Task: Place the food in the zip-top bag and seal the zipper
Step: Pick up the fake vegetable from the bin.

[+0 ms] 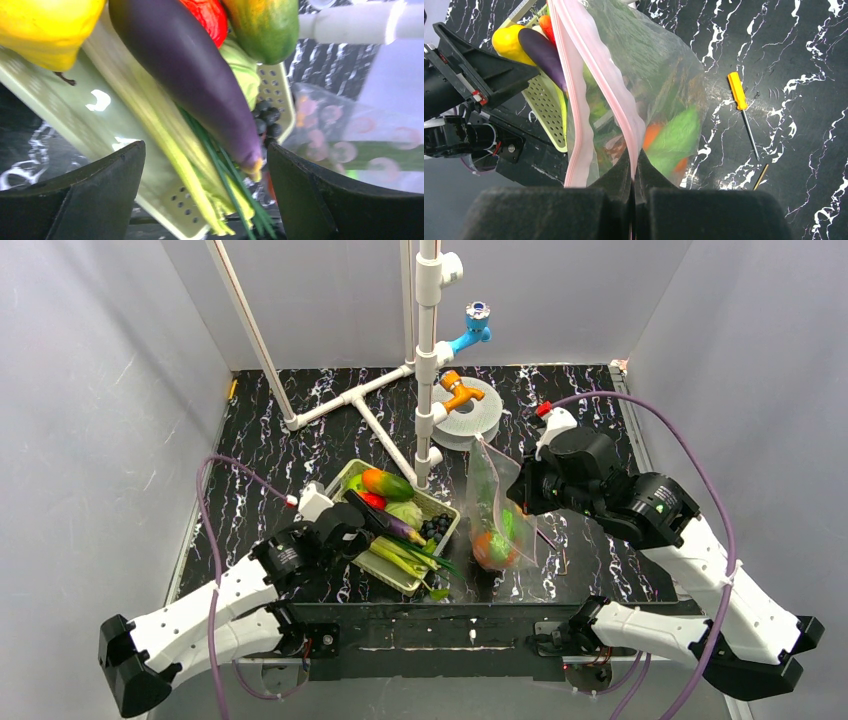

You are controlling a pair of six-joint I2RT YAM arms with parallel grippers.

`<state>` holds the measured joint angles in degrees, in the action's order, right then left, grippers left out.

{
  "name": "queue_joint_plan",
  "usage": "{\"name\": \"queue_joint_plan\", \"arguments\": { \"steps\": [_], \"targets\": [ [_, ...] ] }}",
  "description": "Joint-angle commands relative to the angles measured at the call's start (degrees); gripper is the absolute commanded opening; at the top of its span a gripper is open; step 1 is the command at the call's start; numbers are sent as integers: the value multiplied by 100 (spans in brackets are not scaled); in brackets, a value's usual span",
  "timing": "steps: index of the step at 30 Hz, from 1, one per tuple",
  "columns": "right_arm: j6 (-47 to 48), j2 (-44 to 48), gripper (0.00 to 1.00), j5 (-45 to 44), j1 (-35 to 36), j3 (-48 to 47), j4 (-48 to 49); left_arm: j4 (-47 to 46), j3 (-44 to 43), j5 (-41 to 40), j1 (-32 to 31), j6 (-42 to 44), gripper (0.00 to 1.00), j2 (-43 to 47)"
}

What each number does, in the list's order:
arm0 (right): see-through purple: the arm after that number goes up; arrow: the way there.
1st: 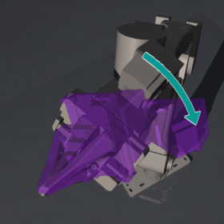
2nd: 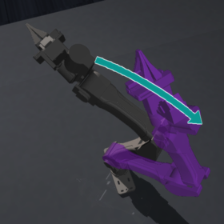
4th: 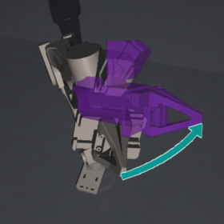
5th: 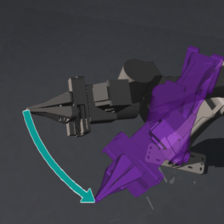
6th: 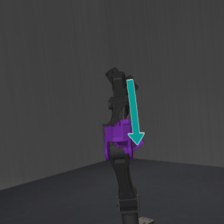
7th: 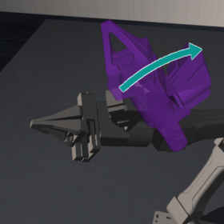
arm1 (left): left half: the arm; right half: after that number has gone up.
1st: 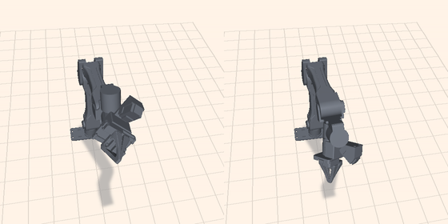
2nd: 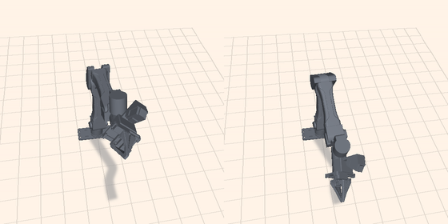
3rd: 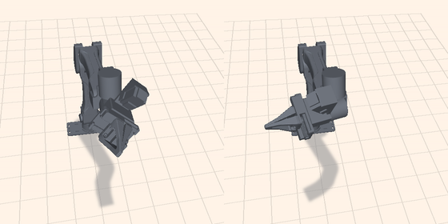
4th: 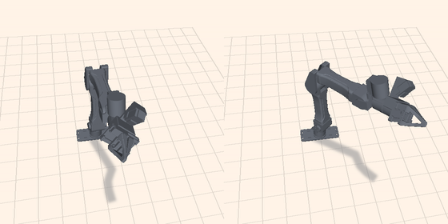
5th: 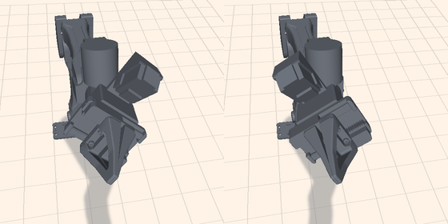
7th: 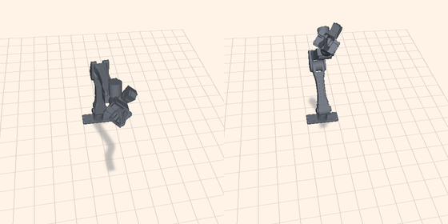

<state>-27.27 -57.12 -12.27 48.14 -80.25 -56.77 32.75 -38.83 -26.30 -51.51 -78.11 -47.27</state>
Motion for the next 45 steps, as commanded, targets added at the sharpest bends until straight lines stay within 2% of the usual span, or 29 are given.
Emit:
{"name": "queue_joint_plan", "arguments": {
  "steps": [1,6,14,19,27,30,33,39,45],
  "targets": [
    [62,183,1,-110,29,-49,128,-774,165,-108,105,-1093,89,121],
    [55,168,1,-79,29,-9,143,-9,-64,-281,147,-2292,87,-232],
    [23,184,1,-47,29,-3,150,-84,-127,-625,239,-2409,83,-578],
    [0,221,1,-52,29,5,125,-410,258,-674,289,-2745,71,-565],
    [-20,179,1,48,29,19,169,-813,538,-612,369,-2773,75,-751],
    [-17,180,1,55,29,12,171,-758,554,-623,377,-2768,64,-770],
    [-23,228,1,37,29,47,171,-684,522,-711,387,-2693,57,-723],
    [-16,237,1,28,29,33,150,-495,212,-829,396,-2456,34,-665],
    [-16,259,1,12,29,41,148,-357,-47,-761,396,-2207,22,-385]
  ]
}}
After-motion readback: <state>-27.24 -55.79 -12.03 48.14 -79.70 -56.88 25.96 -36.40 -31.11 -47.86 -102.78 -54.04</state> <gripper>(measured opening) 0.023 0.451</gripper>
